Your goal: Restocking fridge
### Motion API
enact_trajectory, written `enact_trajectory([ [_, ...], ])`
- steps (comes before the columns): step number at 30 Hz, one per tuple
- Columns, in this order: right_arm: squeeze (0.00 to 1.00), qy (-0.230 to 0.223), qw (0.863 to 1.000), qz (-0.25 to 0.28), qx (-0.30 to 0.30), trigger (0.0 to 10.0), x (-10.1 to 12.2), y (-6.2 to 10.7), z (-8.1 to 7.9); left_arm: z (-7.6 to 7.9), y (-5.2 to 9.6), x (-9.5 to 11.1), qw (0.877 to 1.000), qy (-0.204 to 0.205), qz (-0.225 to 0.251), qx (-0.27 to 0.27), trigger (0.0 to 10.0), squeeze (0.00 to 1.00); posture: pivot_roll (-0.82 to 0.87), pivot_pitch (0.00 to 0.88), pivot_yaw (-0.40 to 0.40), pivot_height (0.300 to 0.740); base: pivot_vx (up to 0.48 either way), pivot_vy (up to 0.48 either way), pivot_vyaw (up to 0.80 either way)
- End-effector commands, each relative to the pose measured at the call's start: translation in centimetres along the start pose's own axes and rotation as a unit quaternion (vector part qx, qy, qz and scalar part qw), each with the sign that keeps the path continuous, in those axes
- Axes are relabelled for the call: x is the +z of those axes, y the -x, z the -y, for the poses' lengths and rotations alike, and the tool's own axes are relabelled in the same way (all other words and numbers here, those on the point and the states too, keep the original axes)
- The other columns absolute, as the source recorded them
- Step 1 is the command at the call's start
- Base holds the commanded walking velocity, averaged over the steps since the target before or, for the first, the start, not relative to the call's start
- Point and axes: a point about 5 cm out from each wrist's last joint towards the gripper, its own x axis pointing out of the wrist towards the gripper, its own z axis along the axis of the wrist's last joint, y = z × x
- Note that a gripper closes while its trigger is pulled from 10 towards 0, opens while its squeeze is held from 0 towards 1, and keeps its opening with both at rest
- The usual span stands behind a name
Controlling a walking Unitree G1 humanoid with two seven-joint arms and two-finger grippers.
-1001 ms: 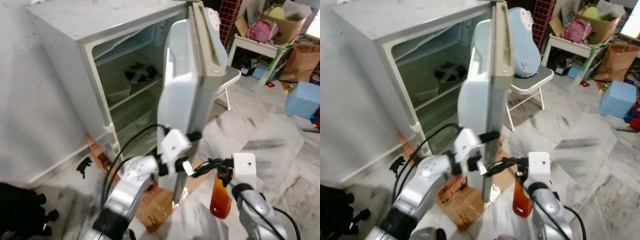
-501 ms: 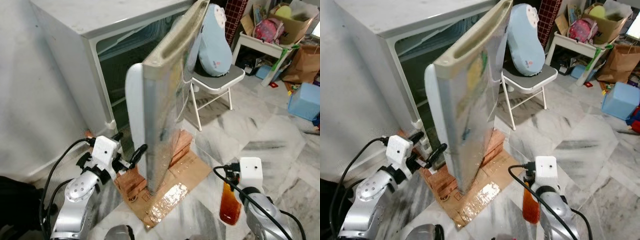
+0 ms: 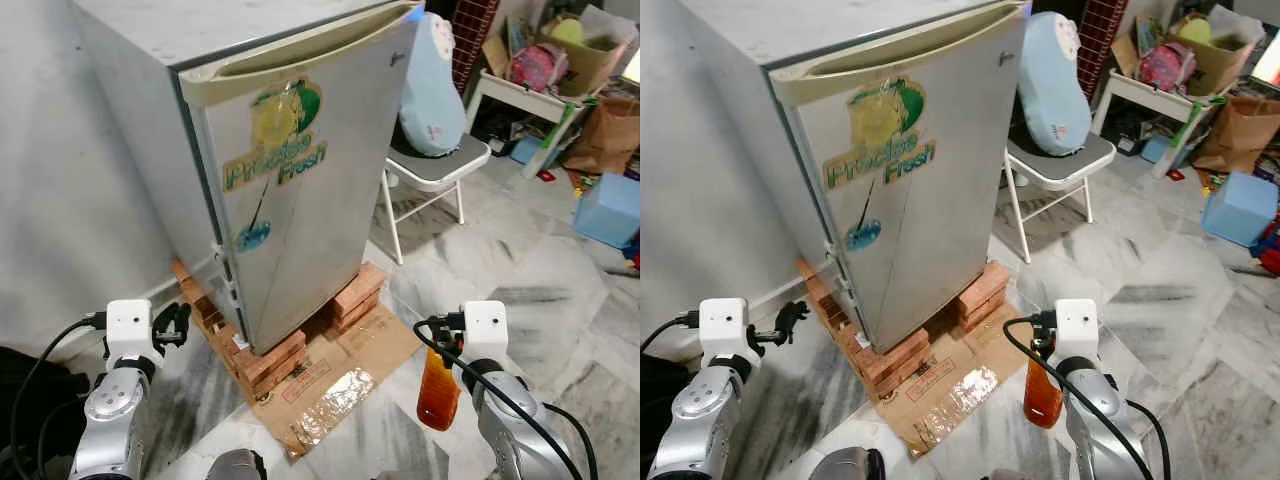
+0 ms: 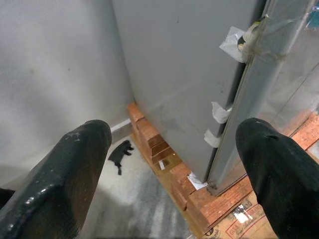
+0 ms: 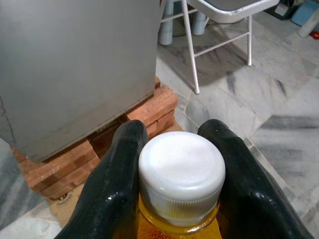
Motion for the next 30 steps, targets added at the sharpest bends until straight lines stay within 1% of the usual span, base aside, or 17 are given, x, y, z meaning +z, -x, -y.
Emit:
enact_trajectory([
  [1,0.00,-0.005,1.000,0.005,-0.011,10.0,0.2,0.0,0.5,0.2,-0.3,0.3,1.000,0.000,0.007,-0.005,10.0,0.00,-0.01,0.004,-0.027,0.740,0.000,0.446,-0.80],
  [4,0.00,-0.008,1.000,0.012,-0.012,10.0,0.4,0.0,0.4,0.2,-0.6,0.6,1.000,-0.005,0.013,-0.006,10.0,0.00,-0.01,0.003,-0.027,0.740,0.000,0.480,-0.68],
  [16,0.00,-0.011,1.000,0.022,-0.008,10.0,0.7,0.0,0.2,0.7,-1.5,1.3,0.999,-0.006,0.030,-0.009,10.0,0.00,-0.01,0.002,-0.025,0.740,0.000,0.464,0.00],
  [18,0.00,-0.011,1.000,0.023,-0.008,10.0,0.7,0.0,0.1,0.8,-1.6,1.4,0.999,-0.005,0.032,-0.010,10.0,0.00,-0.01,0.001,-0.026,0.740,0.000,0.244,0.00],
  [23,0.00,-0.011,1.000,0.027,-0.009,10.0,0.9,-0.1,-0.1,1.4,-1.8,1.8,0.999,-0.014,0.047,-0.023,10.0,0.00,-0.01,0.002,-0.023,0.740,0.000,0.000,0.00],
  [25,0.00,-0.012,0.999,0.029,-0.010,10.0,0.8,-0.1,-0.1,1.8,-1.8,2.2,0.997,-0.002,0.060,-0.038,10.0,0.00,-0.01,0.001,-0.022,0.740,0.000,0.000,0.00],
  [27,0.00,-0.013,0.999,0.028,-0.010,10.0,0.8,-0.1,-0.1,1.9,-1.8,2.3,0.997,-0.002,0.061,-0.040,10.0,0.00,-0.01,0.001,-0.021,0.740,0.000,0.000,0.00],
  [30,0.00,-0.013,0.999,0.028,-0.010,10.0,0.8,-0.1,-0.2,2.1,-1.9,2.5,0.997,0.003,0.065,-0.047,10.0,0.00,-0.01,0.001,-0.019,0.740,0.000,0.000,-0.52],
])
